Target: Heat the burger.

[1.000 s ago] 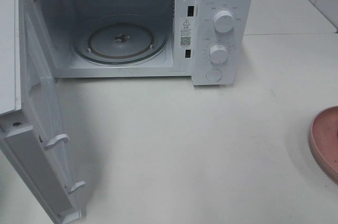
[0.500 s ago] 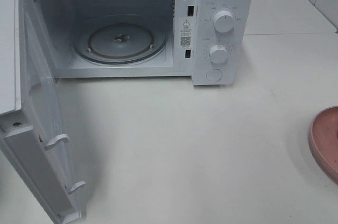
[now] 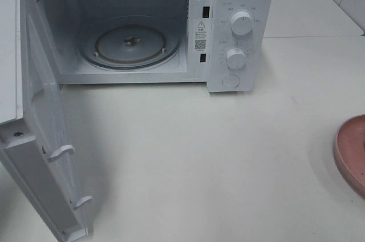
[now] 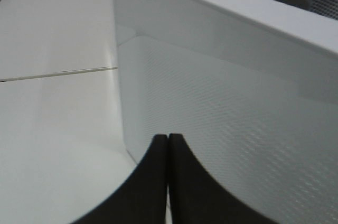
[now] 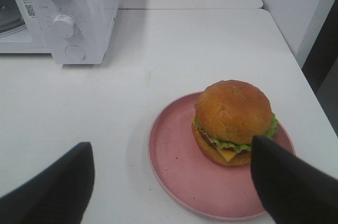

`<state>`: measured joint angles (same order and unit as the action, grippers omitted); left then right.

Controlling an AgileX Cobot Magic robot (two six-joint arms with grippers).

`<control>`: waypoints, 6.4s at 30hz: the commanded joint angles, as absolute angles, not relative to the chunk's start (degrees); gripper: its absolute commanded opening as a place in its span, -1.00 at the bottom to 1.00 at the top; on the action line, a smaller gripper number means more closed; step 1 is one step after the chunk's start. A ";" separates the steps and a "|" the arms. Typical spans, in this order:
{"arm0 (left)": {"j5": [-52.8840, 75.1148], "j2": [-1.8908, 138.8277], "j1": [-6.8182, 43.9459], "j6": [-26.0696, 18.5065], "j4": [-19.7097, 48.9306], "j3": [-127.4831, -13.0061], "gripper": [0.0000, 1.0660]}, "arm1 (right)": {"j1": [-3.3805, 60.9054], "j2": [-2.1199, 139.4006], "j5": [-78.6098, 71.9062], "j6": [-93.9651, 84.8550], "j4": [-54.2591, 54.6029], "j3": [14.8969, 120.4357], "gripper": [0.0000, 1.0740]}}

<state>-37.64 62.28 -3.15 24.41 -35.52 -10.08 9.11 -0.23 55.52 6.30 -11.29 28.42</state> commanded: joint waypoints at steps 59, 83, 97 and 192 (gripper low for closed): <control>-49.62 104.68 44.40 -6.70 28.82 -42.86 -1.00 | 8.82 -1.66 55.06 6.47 -11.57 28.30 0.41; -44.12 115.85 44.06 -20.23 37.82 -62.97 -1.00 | 8.82 -1.66 55.06 6.47 -11.57 28.30 0.41; -42.69 117.23 41.88 -22.86 41.77 -64.92 -1.00 | 8.82 -1.66 55.06 6.47 -11.57 28.30 0.41; 66.58 57.07 12.61 -6.07 7.62 -38.50 0.89 | 8.82 -1.66 55.06 6.47 -11.57 28.30 0.39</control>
